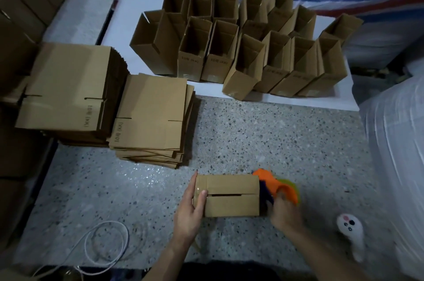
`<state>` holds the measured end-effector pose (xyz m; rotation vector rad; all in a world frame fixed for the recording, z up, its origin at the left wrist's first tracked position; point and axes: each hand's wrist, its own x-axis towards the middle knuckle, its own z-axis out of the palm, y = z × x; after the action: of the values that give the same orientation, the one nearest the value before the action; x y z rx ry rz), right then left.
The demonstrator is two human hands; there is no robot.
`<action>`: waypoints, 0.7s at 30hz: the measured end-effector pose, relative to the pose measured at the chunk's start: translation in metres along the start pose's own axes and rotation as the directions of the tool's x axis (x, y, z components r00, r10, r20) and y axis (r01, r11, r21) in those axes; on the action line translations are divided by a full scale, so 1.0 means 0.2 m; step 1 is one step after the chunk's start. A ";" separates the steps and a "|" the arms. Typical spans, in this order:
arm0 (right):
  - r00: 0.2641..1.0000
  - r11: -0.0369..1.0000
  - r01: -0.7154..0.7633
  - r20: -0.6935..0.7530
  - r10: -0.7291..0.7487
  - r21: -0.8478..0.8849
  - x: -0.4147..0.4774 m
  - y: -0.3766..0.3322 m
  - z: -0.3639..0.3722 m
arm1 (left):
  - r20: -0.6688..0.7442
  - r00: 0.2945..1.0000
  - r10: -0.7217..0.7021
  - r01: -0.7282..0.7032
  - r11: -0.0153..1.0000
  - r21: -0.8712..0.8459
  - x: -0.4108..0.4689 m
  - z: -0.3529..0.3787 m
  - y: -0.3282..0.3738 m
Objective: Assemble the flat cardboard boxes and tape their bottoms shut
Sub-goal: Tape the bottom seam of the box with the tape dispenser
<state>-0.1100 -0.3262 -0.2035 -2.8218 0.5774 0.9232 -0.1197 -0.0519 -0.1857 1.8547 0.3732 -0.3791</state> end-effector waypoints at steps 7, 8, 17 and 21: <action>0.981 0.618 -0.013 -0.110 0.160 0.786 -0.09 -0.24 -0.14 | 0.027 0.998 -0.064 0.065 0.997 -0.048 -0.01 0.00 0.03; 0.991 0.491 -0.045 -0.024 0.132 0.870 -0.10 -0.28 -0.15 | 0.030 0.997 -0.076 0.077 0.996 -0.050 -0.01 0.00 0.03; 0.930 0.223 -0.363 0.339 0.141 0.905 -0.11 -0.38 -0.16 | 0.319 0.845 -0.429 0.517 0.806 -0.287 0.04 -0.06 0.13; 0.958 0.427 -0.274 0.284 0.042 0.862 -0.10 -0.36 -0.21 | 0.468 0.624 -0.626 0.773 0.580 -0.256 0.11 -0.09 0.21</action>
<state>-0.0748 -0.2627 -0.1582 -1.6640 0.9578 0.6274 -0.0807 -0.0456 -0.1547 1.0804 0.9071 -1.0623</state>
